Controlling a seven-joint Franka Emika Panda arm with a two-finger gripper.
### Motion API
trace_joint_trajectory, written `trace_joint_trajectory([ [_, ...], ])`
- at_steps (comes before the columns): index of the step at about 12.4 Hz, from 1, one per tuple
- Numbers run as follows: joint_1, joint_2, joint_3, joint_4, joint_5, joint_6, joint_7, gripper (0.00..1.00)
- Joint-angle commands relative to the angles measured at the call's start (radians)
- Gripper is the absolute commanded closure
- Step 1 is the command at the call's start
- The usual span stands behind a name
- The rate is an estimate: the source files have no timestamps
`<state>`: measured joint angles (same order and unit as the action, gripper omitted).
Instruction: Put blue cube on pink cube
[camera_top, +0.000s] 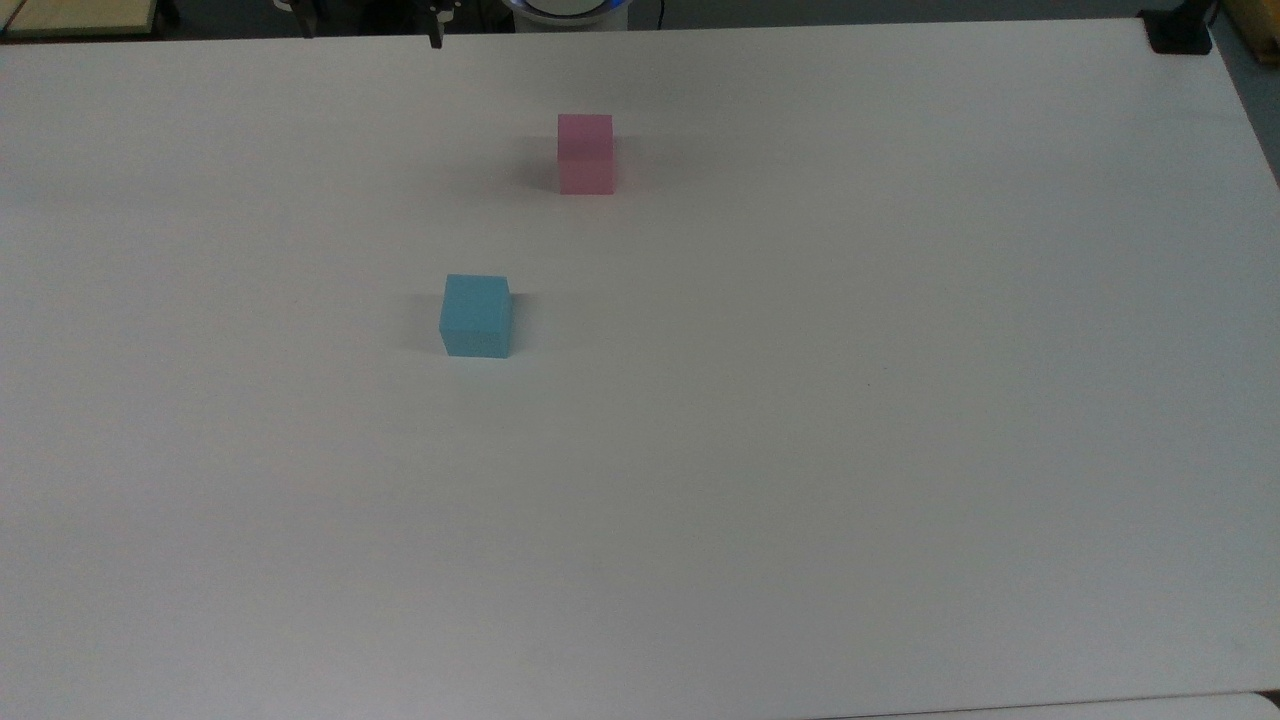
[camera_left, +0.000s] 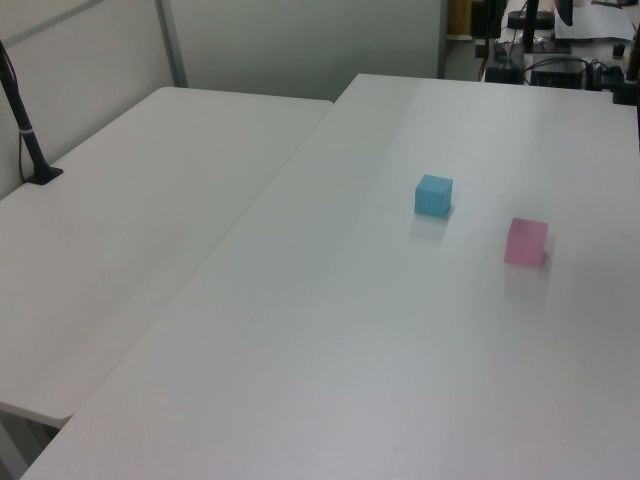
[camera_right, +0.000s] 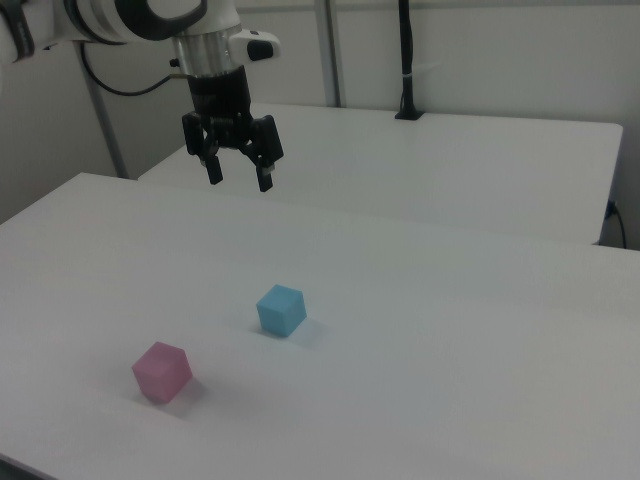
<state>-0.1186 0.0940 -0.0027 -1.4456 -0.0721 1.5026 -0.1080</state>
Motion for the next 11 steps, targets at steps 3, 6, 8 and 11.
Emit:
trace_joint_trajectory([
  [3, 0.004, -0.019, -0.011, -0.009, -0.008, 0.007, -0.015, 0.00],
  [6, -0.001, -0.022, -0.017, -0.009, 0.000, 0.005, -0.018, 0.00],
  [8, 0.000, -0.022, -0.019, -0.009, 0.001, 0.007, -0.019, 0.00],
  [11, 0.000, -0.017, -0.016, -0.013, 0.008, 0.016, -0.024, 0.00],
])
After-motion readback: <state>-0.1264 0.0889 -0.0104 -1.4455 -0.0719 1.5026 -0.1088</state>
